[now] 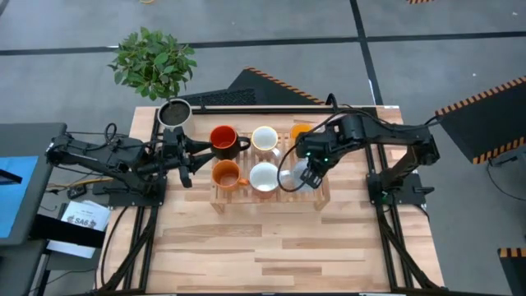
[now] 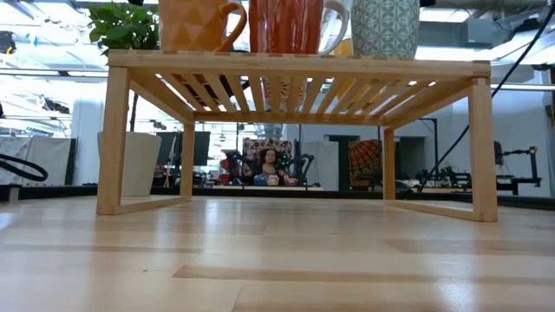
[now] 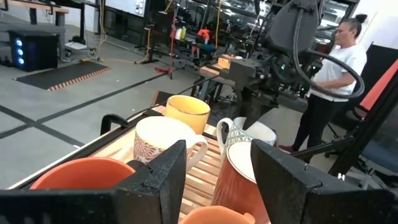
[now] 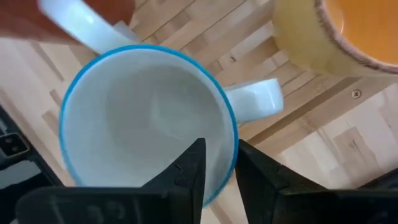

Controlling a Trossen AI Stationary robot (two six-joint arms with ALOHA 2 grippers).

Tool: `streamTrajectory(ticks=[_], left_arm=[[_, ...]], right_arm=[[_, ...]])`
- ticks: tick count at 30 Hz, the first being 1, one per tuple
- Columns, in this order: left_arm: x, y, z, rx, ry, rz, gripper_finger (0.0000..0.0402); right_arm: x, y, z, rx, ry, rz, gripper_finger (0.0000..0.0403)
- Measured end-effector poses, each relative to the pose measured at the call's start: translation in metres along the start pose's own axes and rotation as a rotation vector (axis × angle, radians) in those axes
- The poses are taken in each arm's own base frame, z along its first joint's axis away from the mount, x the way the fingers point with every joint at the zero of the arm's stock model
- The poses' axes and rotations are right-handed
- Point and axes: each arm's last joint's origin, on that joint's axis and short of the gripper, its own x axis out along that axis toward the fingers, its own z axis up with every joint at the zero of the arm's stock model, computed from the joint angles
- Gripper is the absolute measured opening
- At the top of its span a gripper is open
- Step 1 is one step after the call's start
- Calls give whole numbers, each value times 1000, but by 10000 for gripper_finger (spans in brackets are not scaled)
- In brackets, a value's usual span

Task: Place coffee mugs
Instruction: Put the white and blue mug on the shelf, then return to Home Position

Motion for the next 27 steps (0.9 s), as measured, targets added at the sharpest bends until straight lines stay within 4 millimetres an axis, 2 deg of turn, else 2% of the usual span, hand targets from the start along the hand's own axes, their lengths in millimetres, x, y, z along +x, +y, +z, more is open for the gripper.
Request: streamTrajectory(ticks=[7, 15, 18, 22, 25, 27], left_arm=[[0, 0, 0, 0, 0, 0, 165], [0, 0, 0, 0, 0, 1, 165], [0, 0, 0, 0, 0, 1, 165], [0, 0, 0, 0, 0, 1, 165], [0, 1, 0, 4, -6, 23, 165], [0, 1, 0, 10, -12, 45, 165]], right_arm=[[-29, -14, -16, -98, -98, 18, 112], [-67, -36, -49, -194, -285, -28, 112], [-70, -52, -70, -196, -308, -49, 106], [-61, -78, -100, -99, -340, -49, 77], [-55, -91, -116, -56, -445, 20, 44], [-55, -97, -123, -43, -579, 115, 20]])
